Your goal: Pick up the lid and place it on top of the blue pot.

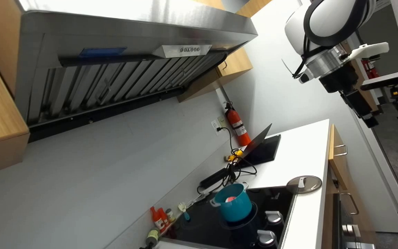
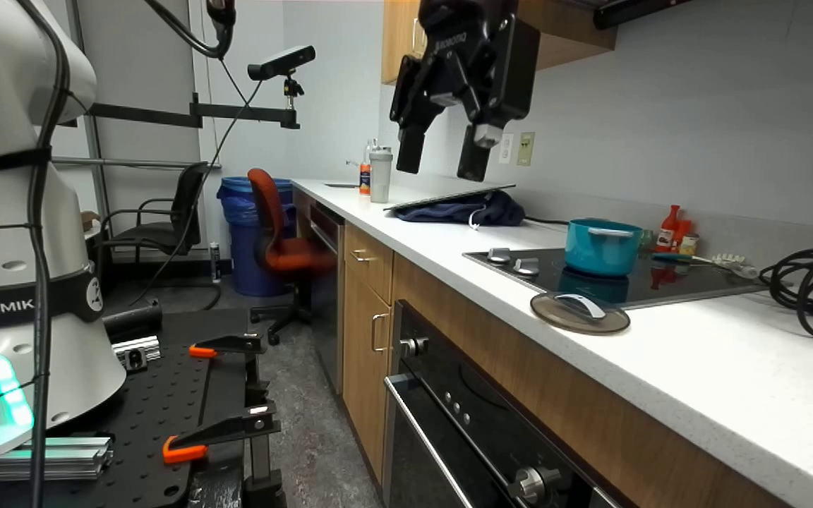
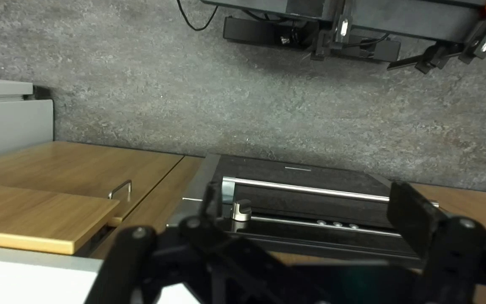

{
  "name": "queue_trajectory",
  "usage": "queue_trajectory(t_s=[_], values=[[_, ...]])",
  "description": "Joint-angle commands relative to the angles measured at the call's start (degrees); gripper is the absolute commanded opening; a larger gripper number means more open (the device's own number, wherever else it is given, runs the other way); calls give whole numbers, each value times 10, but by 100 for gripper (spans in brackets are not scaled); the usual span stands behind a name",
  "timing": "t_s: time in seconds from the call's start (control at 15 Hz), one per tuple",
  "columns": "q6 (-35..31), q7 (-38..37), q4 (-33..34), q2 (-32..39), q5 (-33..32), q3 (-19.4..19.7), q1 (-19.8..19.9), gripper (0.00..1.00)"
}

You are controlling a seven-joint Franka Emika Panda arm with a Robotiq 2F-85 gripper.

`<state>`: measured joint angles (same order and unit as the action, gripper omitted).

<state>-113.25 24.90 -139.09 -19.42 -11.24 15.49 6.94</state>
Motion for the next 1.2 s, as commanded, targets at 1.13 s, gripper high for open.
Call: queue_trajectory(t_s=[1.13], values=[[-153, 13, 116, 148, 91, -2, 10, 100]])
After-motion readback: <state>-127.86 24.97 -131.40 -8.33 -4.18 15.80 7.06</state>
